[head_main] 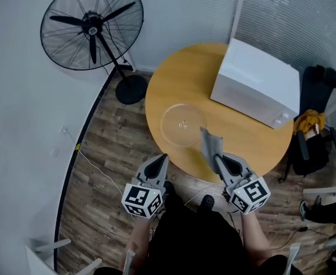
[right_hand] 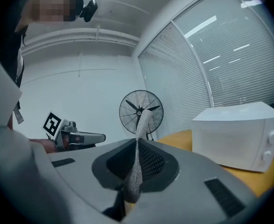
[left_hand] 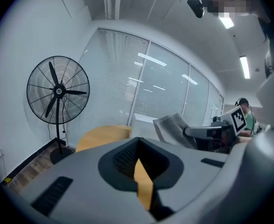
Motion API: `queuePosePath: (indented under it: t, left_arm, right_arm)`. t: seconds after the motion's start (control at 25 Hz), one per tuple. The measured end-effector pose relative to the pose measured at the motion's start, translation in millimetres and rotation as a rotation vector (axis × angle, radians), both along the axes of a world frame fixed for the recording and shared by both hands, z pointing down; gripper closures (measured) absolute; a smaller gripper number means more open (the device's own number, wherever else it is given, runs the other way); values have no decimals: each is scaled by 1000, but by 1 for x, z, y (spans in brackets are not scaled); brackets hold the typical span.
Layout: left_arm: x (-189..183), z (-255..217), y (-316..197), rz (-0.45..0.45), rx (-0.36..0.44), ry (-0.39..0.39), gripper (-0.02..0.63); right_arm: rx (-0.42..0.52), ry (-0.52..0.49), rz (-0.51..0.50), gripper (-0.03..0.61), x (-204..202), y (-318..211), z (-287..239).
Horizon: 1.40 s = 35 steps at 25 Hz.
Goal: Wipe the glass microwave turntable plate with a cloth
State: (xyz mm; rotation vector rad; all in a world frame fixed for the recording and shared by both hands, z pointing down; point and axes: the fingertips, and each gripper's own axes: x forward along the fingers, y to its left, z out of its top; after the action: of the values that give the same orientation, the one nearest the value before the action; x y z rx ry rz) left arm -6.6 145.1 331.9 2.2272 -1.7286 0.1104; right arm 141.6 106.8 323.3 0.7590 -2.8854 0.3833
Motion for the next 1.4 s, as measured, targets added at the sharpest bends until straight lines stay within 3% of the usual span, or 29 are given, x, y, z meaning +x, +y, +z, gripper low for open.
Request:
queuePosePath:
  t: [0.32, 0.72, 1.16, 1.4]
  left_arm:
    - [-44, 10, -29, 115, -22, 38, 621]
    - [-76, 39, -40, 176, -89, 79, 621]
    - [-80, 73, -81, 194, -160, 53, 621]
    - [-79, 99, -111, 224, -249, 13, 621]
  right_arm:
    - [-33, 26, 121, 561, -43, -10, 11]
    - [-98, 35, 214, 563, -79, -16, 34]
    - [-153, 124, 243, 561, -84, -68, 76]
    - [-163, 202, 182, 561, -92, -100, 101]
